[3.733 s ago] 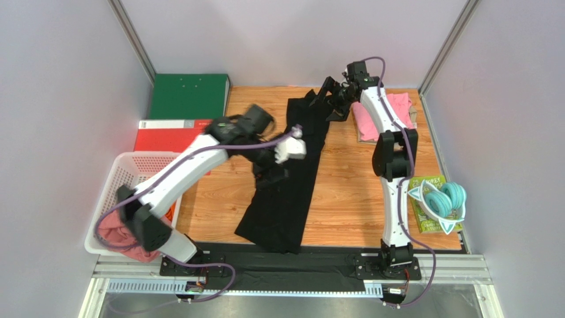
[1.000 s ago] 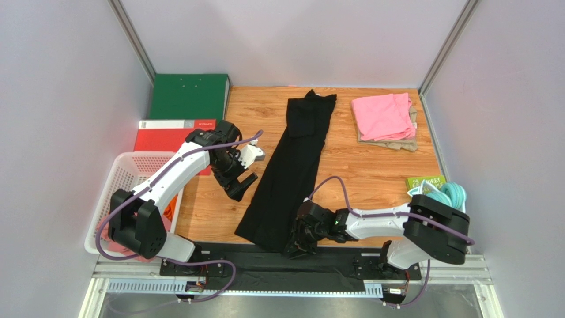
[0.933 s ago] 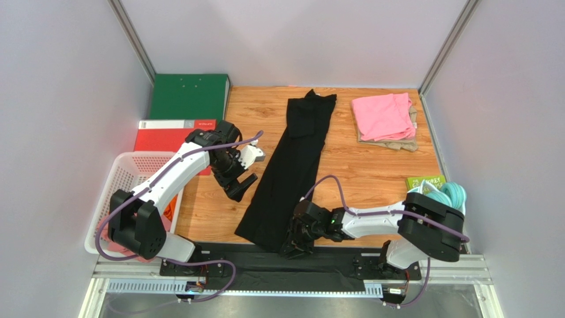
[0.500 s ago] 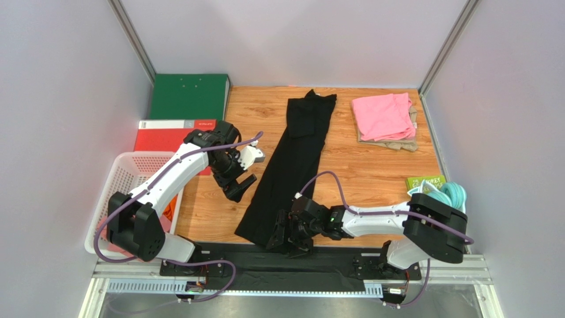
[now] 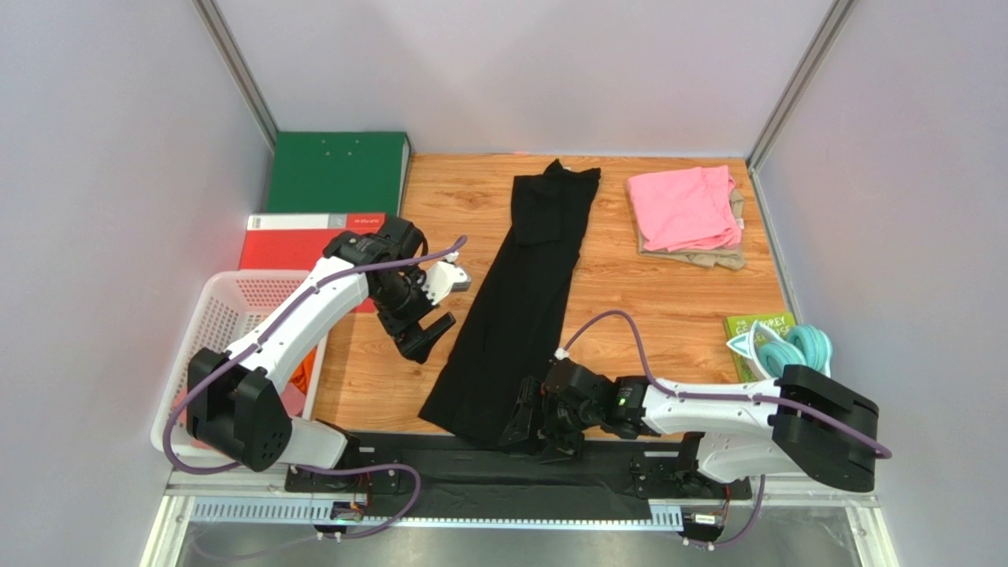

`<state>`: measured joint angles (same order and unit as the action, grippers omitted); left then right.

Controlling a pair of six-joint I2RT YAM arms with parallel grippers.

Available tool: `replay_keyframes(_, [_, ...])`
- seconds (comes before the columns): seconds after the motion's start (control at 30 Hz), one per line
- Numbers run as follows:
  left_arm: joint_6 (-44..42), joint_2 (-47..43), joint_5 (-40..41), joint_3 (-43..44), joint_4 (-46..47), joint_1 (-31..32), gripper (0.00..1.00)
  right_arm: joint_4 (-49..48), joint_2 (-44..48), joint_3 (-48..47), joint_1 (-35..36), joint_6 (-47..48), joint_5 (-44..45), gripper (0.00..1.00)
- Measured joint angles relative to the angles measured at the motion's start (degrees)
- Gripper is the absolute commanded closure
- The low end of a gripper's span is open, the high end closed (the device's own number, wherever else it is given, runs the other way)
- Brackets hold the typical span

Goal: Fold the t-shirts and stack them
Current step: Rotate the tshirt 80 degrees

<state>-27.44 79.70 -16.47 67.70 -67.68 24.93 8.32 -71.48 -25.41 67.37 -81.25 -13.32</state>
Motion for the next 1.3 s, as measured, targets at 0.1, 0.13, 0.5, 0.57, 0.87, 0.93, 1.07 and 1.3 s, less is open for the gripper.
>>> replay_keyframes(0.1, [-0.04, 0.00, -0.09, 0.57, -0.63, 0.00, 0.03, -0.02, -1.09, -0.24, -0.11, 0.04, -0.28, 0.00])
replay_keyframes(0.13, [-0.09, 0.00, -0.17, 0.79, -0.76, 0.00, 0.03, -0.24, -1.55, -0.26, -0.24, 0.02, -0.55, 0.00])
replay_keyframes(0.5, [-0.15, 0.00, -1.22, 1.11, -1.42, 0.00, 0.04, -2.43, -4.92, -0.57, -4.15, 0.50, -6.80, 0.00])
replay_keyframes(0.57, [-0.17, 0.00, -2.08, 1.09, -1.81, 0.00, 0.03, -2.60, -5.97, -0.94, -4.61, 0.52, -7.89, 0.00])
replay_keyframes(0.87, [-1.81, 3.89, -5.01, -3.69, -5.16, 5.86, 0.01, -2.93, -9.35, -2.62, -5.75, 0.79, -11.04, 0.00])
replay_keyframes(0.93, [-1.55, 5.03, -5.07, -5.22, -5.55, 8.09, 0.01, -2.93, -9.25, -2.64, -5.75, 0.96, -11.02, 0.00])
replay_keyframes(1.07, [0.42, 7.58, -5.33, -5.09, -5.35, 8.33, 0.00, -2.38, -8.07, -2.62, -5.66, 1.14, -10.21, 0.00])
replay_keyframes(1.3, [7.82, 11.82, -7.50, 0.59, -1.11, 5.73, 0.01, -1.81, -5.25, -1.95, -4.22, 1.49, -6.25, 0.00])
